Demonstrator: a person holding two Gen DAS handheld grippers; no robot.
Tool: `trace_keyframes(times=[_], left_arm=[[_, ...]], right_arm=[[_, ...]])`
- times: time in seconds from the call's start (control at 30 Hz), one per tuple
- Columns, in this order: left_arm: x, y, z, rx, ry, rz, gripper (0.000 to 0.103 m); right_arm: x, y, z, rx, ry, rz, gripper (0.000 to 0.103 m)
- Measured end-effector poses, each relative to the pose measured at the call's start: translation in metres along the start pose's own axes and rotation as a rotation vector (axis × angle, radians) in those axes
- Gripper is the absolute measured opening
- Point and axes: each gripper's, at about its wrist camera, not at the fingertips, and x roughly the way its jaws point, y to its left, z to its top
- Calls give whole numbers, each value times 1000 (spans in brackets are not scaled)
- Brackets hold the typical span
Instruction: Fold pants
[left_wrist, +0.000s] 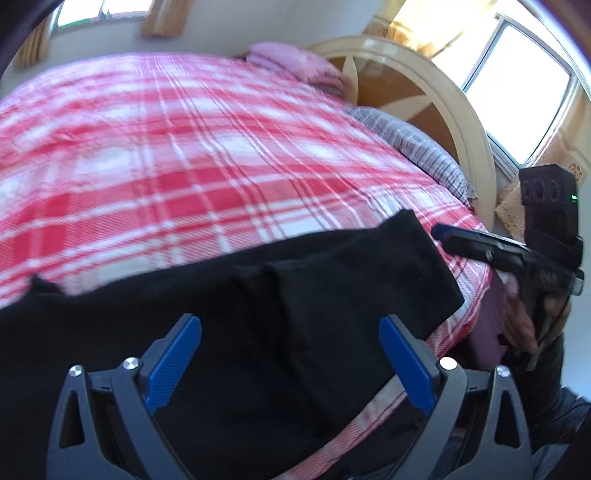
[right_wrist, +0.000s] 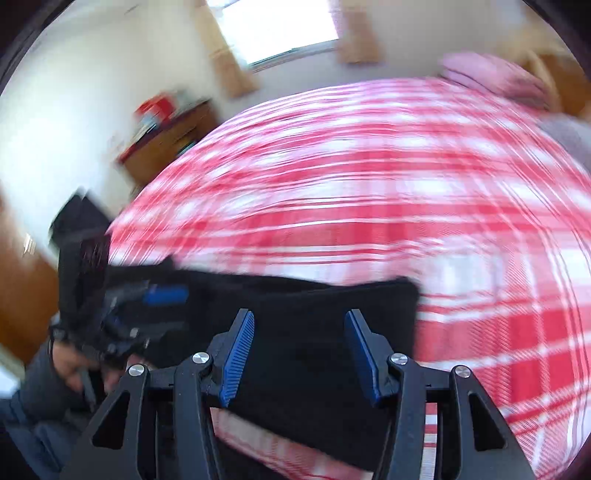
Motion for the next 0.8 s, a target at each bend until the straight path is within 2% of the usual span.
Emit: trace_keyframes(times=[0.03,0.1,0.17,0.2,0.23,0.27,0.37,0.43,0.53,0.63,0.7,0.8], left_arm=[[6,-1,1,-11,19,-3,84],[19,-4,1,-24,56,-29,73],[25,-9,2,-13,56,-8,68],[25,-12,2,2,49,14,54],[23,-13,2,8,44,20,23],[22,-13,2,8,42,22,10],[9,-2,-1,-55,10,-30,11],[0,3,-3,-75,-9,-38,11],[-10,10,-3,-91,-29,-29,11],[-10,12,-1,-97,-34,-27,11],[-4,12,-2,-85,-19,-8,11],[6,17,-6,-94,12,23,12]], right_arm=[[-1,-12,0,38,-7,-8,53],[0,-26,2,81,-11,-25,53],[-3,-39,4,117,-32,-35,53],[-5,-43,5,137,-47,-29,53],[-6,-45,5,145,-51,-24,53],[-8,-47,5,153,-59,-16,53],[-11,-45,7,154,-90,36,53],[-14,-41,7,136,-100,82,53],[-14,-29,5,86,-95,103,53],[-8,-15,1,27,-60,166,54],[4,-7,-3,-15,12,193,54],[28,-7,-13,-41,101,88,54]])
